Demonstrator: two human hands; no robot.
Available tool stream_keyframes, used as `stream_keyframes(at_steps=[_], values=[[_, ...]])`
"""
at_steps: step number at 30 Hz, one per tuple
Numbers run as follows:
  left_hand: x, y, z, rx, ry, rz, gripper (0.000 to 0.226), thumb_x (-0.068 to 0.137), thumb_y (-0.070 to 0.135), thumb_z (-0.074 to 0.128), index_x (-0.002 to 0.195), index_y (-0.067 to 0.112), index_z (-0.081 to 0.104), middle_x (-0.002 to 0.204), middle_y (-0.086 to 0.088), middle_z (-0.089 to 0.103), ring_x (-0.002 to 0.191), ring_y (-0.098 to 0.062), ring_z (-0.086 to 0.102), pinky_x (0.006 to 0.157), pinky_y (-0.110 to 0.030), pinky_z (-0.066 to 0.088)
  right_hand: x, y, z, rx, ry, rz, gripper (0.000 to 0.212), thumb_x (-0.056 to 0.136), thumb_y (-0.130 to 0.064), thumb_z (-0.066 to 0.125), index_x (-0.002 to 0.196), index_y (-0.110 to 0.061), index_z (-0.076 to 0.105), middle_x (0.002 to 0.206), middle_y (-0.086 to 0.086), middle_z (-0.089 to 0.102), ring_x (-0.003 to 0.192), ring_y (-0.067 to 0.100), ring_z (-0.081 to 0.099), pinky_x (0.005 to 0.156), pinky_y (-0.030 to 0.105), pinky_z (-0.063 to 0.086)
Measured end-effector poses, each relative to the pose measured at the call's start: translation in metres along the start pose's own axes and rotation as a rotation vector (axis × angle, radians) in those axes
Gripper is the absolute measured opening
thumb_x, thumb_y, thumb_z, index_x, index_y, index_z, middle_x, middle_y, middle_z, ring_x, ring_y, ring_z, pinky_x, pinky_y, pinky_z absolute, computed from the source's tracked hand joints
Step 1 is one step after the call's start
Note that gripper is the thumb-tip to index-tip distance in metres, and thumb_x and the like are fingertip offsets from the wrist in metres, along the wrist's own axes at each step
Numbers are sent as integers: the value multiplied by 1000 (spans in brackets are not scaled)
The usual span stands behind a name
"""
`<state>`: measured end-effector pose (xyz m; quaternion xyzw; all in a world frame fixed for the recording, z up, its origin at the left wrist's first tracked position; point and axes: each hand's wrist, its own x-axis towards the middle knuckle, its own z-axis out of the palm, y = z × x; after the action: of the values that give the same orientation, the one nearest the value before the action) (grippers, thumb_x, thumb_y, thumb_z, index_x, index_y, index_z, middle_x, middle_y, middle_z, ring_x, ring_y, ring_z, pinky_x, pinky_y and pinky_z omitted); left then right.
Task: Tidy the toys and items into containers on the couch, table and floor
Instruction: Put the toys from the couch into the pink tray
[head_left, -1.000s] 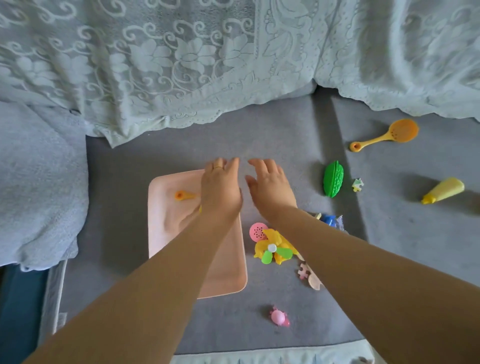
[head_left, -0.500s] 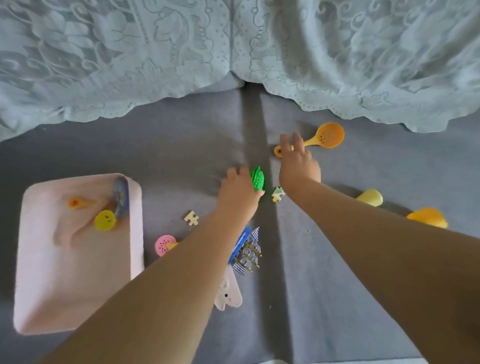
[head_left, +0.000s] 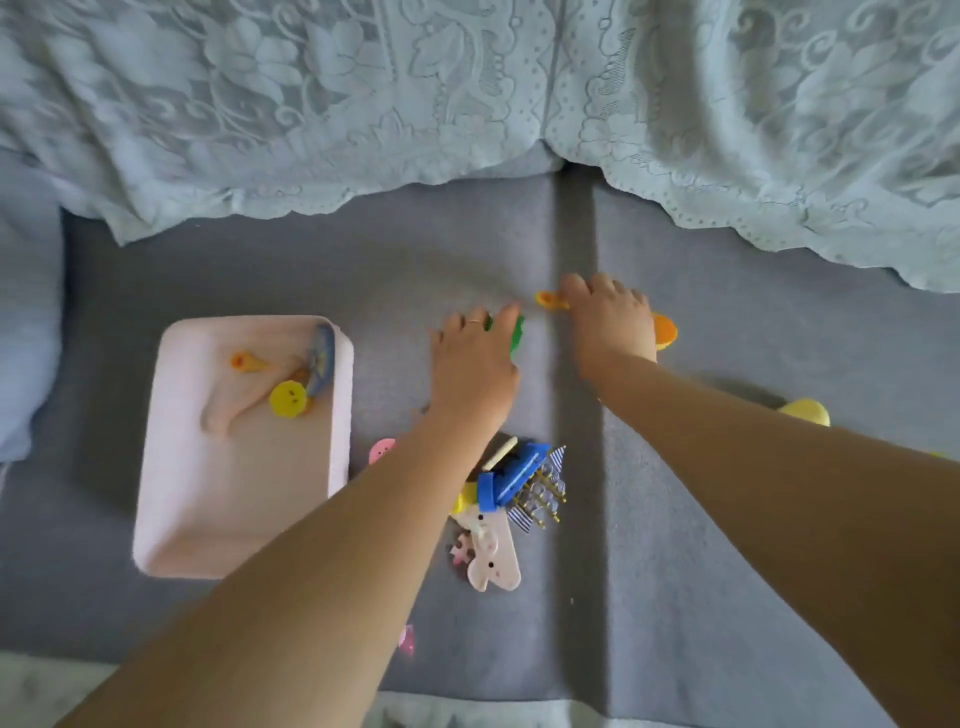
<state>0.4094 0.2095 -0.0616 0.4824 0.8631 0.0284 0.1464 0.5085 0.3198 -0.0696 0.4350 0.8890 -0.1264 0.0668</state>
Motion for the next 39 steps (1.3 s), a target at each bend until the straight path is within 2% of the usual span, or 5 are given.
stream_keyframes(at_steps=[13,22,29,34,39], values=[[-75,-208,-53,-128,26,-525,53,88,26,63,132,6,42,123,-16,53,113,-36,50,90,-43,42,-33,-251,-10,1053,-341,298,33,87,-9,55,119,-17,52,99,4,66,85,23,68,70,32,56],[-108,-202,-43,-161,147,-316,40,93,19,50,132,14,45,123,-10,51,112,-30,47,89,-41,42,-59,-230,13,617,-145,261,34,92,-7,45,124,-15,54,129,10,51,108,28,57,83,29,42],[-126,-152,-15,-158,153,143,31,67,5,72,96,14,66,89,-6,61,86,-29,60,73,-33,42,-94,-175,37,364,-459,112,28,85,-27,58,113,-27,61,116,2,63,109,25,59,88,31,48],[-142,-130,-8,-162,39,66,55,71,6,70,123,18,55,111,-3,56,108,-25,48,92,-31,39,-128,-168,50,8,-505,-183,85,68,-51,75,139,-29,34,133,6,43,125,32,41,100,45,43],[-154,-135,-5,-180,204,-64,30,75,5,62,103,15,61,96,-8,60,90,-31,54,76,-37,43,-146,-168,65,-7,-424,-80,78,73,-33,73,137,-24,30,128,10,38,120,34,42,91,43,48]])
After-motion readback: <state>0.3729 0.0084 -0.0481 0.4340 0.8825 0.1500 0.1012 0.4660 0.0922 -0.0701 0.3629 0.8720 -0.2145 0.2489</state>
